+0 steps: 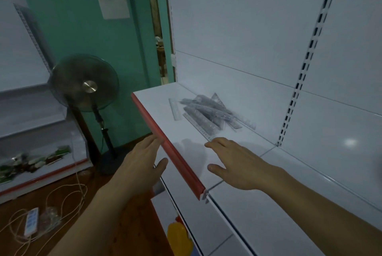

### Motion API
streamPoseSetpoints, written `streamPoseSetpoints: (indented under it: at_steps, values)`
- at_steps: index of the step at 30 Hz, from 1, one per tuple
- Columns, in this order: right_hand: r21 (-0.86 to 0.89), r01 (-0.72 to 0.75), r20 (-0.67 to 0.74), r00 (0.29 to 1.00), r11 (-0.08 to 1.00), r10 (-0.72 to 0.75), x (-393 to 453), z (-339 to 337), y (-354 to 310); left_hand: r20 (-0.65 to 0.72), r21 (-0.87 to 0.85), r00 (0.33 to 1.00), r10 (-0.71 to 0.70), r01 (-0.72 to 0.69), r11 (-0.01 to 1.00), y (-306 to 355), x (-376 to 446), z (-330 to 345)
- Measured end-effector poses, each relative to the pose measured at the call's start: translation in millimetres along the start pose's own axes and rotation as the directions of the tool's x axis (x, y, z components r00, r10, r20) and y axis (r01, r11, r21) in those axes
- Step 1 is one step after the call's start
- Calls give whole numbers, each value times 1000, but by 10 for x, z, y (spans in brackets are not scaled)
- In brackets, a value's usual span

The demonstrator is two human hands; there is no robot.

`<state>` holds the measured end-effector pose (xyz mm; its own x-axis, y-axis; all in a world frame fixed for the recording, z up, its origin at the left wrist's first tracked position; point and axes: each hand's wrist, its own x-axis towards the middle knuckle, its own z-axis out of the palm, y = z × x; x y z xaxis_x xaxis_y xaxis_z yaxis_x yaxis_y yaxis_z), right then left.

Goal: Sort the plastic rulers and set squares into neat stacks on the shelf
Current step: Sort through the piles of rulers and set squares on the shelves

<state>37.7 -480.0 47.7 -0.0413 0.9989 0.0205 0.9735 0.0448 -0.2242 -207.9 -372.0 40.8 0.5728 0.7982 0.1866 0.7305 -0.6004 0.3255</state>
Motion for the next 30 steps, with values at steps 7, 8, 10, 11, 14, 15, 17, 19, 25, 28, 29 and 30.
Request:
streamPoseSetpoints:
  at_steps: [7, 8, 10, 11, 14, 15, 17, 19, 25, 28, 29, 30]
  values:
    - [-15, -93, -49, 995, 996, 92, 750, 70, 374, 66, -36, 993, 102, -100, 994, -394, 1121, 292]
    - [-18, -115, -70, 991, 993, 113, 861, 70, 424, 71, -50, 987, 142, -139, 989, -450, 1316, 316]
    - [-11, -192, -115, 975, 981, 189, 1083, 60, 513, 95, -71, 970, 224, -218, 973, -572, 1729, 363]
    - [-2, -241, -136, 962, 970, 239, 1190, 47, 548, 114, -91, 959, 259, -250, 964, -621, 1927, 376]
    - [8, -368, -149, 919, 930, 365, 1497, 14, 620, 154, -146, 909, 386, -366, 919, -731, 2464, 399]
    - [10, -400, -164, 903, 916, 396, 1591, 2, 633, 156, -166, 889, 431, -406, 898, -757, 2626, 406]
    - [35, -474, -228, 853, 880, 469, 1754, -1, 648, 163, -204, 849, 503, -470, 859, -807, 2936, 456]
    - [52, -528, -276, 808, 847, 521, 1891, 29, 647, 162, -238, 817, 553, -512, 826, -816, 3194, 537]
    - [-37, -651, -207, 748, 759, 631, 2141, 128, 625, 176, -285, 738, 652, -595, 751, -708, 3686, 895]
    - [-70, -676, -303, 715, 733, 630, 2182, 185, 662, 170, -303, 699, 695, -634, 712, -618, 3775, 956]
    - [-63, -673, -345, 708, 737, 617, 2185, 214, 680, 161, -306, 691, 705, -645, 701, -609, 3792, 983]
    - [-52, -669, -392, 697, 741, 601, 2182, 245, 702, 148, -308, 685, 714, -654, 691, -618, 3813, 1029]
